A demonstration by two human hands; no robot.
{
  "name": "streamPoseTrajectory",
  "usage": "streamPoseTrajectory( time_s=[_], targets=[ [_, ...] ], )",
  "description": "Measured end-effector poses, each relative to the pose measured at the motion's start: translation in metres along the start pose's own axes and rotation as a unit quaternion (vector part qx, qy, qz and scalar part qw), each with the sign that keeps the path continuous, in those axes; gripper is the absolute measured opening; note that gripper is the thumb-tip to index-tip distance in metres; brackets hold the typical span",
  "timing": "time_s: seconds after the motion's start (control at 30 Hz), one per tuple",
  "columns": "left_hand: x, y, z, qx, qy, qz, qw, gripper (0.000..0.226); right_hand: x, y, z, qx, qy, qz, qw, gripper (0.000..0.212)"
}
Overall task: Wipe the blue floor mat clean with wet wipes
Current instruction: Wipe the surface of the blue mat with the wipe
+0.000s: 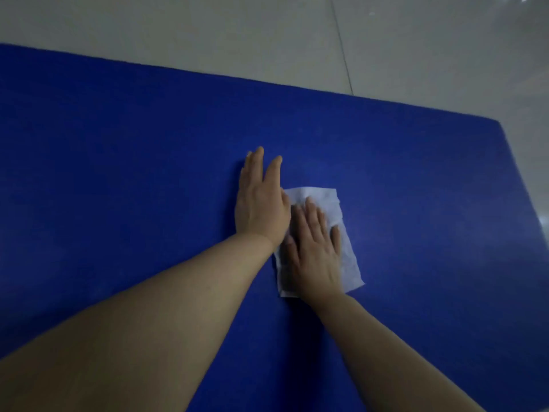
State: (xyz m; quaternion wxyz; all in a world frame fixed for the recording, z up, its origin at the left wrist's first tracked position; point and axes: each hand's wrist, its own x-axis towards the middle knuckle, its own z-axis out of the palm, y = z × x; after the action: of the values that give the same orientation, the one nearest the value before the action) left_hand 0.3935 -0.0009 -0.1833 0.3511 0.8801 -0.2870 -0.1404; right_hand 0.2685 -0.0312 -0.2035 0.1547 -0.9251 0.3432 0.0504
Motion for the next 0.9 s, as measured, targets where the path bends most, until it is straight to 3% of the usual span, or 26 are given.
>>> streamPoseTrajectory(
  time_s=[0.23,0.4,0.57,0.8,0.87,0.9],
  targets=[
    [0.025,-0.005,0.027,0.177,-0.055,0.013,0.983,0.058,0.063,0.021,-0.015,-0.047,-0.012,0.008,0.999,0.068],
    [0.028,-0.004,0.027,0.159,-0.022,0.021,0.987,0.066,0.139,0.030,-0.035,-0.062,-0.032,0.025,0.997,0.055],
    [0.029,-0.008,0.036,0.233,-0.030,0.007,0.972,0.060,0.207,0.057,-0.052,-0.094,-0.022,-0.020,0.995,0.054],
    [0.029,-0.014,0.043,0.262,-0.008,0.031,0.964,0.054,0.260,0.138,-0.087,-0.055,0.004,0.158,0.986,0.055],
    [0.029,-0.014,0.044,0.265,-0.007,0.034,0.964,0.054,0.265,0.118,-0.081,-0.080,0.006,0.129,0.988,0.057],
    [0.030,-0.014,0.044,0.268,-0.005,0.035,0.963,0.054,0.263,0.100,-0.074,-0.103,0.004,0.072,0.992,0.057]
  ],
)
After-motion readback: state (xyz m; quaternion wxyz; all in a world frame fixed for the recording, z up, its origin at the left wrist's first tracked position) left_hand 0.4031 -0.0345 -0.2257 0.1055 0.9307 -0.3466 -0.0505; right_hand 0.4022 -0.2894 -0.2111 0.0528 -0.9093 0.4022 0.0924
